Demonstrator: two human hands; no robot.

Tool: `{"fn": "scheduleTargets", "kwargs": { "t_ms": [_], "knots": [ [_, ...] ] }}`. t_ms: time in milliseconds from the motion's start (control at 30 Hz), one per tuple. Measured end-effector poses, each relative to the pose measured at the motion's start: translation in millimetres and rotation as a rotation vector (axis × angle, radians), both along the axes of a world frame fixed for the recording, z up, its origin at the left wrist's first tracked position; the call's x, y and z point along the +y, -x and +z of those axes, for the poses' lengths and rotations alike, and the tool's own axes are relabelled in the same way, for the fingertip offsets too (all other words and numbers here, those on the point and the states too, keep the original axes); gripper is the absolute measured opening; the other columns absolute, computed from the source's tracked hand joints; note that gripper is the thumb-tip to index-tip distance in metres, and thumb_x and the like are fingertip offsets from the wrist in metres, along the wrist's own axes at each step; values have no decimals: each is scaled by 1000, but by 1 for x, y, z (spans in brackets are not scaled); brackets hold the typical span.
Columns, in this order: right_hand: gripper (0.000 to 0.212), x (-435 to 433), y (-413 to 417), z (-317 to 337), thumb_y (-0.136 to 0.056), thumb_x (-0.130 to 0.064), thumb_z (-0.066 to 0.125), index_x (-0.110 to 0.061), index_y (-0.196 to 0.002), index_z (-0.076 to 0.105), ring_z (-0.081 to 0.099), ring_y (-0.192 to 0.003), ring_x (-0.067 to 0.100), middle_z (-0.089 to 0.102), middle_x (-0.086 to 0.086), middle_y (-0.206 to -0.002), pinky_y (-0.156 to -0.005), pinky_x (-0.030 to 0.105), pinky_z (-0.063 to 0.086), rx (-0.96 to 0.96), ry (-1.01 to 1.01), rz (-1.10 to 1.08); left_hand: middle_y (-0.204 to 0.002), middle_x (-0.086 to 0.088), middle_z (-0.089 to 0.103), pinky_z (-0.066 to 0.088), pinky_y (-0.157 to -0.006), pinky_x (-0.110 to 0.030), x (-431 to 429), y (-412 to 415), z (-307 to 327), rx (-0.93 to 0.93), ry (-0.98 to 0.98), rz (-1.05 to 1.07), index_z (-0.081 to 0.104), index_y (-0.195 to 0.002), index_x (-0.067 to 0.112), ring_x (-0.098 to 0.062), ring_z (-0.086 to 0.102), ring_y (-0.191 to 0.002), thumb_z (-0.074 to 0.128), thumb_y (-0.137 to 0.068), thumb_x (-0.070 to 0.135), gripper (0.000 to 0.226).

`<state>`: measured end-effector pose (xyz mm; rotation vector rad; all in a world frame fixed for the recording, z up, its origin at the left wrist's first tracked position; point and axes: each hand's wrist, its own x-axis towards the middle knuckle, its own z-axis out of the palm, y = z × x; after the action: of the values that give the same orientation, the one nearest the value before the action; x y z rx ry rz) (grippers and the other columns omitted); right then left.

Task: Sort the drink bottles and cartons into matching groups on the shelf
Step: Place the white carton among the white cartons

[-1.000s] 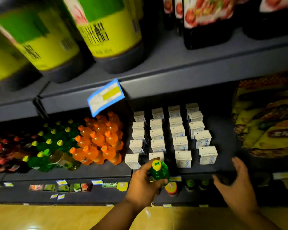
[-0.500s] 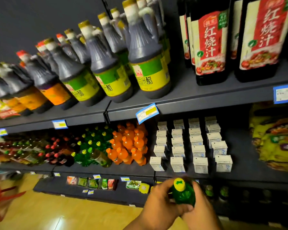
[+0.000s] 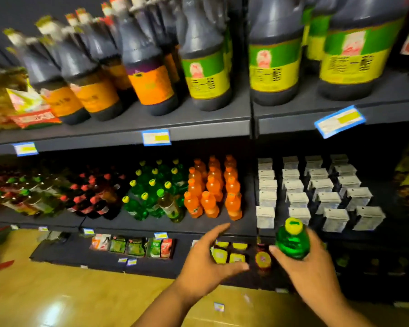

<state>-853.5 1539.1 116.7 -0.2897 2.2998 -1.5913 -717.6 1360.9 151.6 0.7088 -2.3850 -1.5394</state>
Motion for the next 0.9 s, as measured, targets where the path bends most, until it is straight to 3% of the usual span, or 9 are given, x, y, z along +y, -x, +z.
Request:
{"fn": "scheduleTargets", "kwargs": {
  "t_ms": [133, 267, 433, 567, 633, 700, 800, 900],
  "knots": [
    [49, -47, -28, 16, -70, -25, 89, -24, -110, 60, 65, -87, 15, 68, -7, -94, -70, 28, 46, 57, 63, -80, -134, 20, 63, 39, -102, -7, -66, -52, 7, 71, -32, 71, 57, -136, 30, 7, 52, -128, 94, -65, 25, 80],
    [43, -83, -48, 28, -71, -20, 88, -23, -105, 61, 64, -79, 7, 68, -5, -90, -61, 23, 44, 68, 96, -71, -131, 15, 67, 43, -108, -19, -108, -77, 9, 105, -64, 140, 60, -133, 25, -1, 56, -128, 91, -64, 30, 75],
    [46, -108, -62, 29, -69, -23, 89, -25, -106, 62, 65, -89, 10, 68, -8, -96, -77, 31, 48, 106, 111, -29, -121, 7, 72, 50, -107, -37, -135, -85, 6, 74, -77, 236, 66, -122, 24, -5, 63, -121, 90, -62, 30, 65],
    [51, -113, -58, 28, -69, -27, 89, -29, -110, 60, 64, -92, 9, 68, -11, -98, -79, 33, 49, 95, 105, 38, -122, 8, 71, 52, -99, -59, -142, -90, 10, 36, -115, 267, 65, -125, 21, 0, 61, -122, 90, -59, 30, 71],
    [50, -114, -54, 28, -69, -26, 89, -28, -110, 60, 64, -92, 9, 67, -11, -98, -77, 32, 48, 90, 104, 61, -122, 9, 71, 51, -98, -62, -145, -94, 11, 18, -125, 287, 65, -125, 22, -1, 60, -123, 92, -58, 34, 73],
    [49, -117, -51, 27, -69, -23, 89, -27, -108, 59, 63, -91, 10, 67, -9, -97, -76, 32, 48, 89, 104, 55, -123, 10, 71, 51, -101, -59, -149, -96, 12, 14, -125, 289, 66, -124, 22, -3, 60, -124, 93, -58, 34, 72],
    [48, -128, -49, 27, -70, -22, 88, -28, -106, 58, 62, -90, 7, 66, -11, -96, -75, 31, 45, 75, 112, 67, -122, 9, 72, 48, -110, -41, -159, -98, 14, 15, -91, 278, 66, -123, 21, -3, 61, -123, 91, -60, 28, 68],
    [46, -141, -54, 25, -70, -23, 89, -28, -105, 59, 61, -89, 2, 66, -12, -95, -71, 27, 45, 73, 101, 95, -122, 8, 72, 46, -110, -34, -169, -101, 11, 19, -88, 261, 66, -123, 22, -5, 61, -124, 91, -62, 27, 66]
  ]
}}
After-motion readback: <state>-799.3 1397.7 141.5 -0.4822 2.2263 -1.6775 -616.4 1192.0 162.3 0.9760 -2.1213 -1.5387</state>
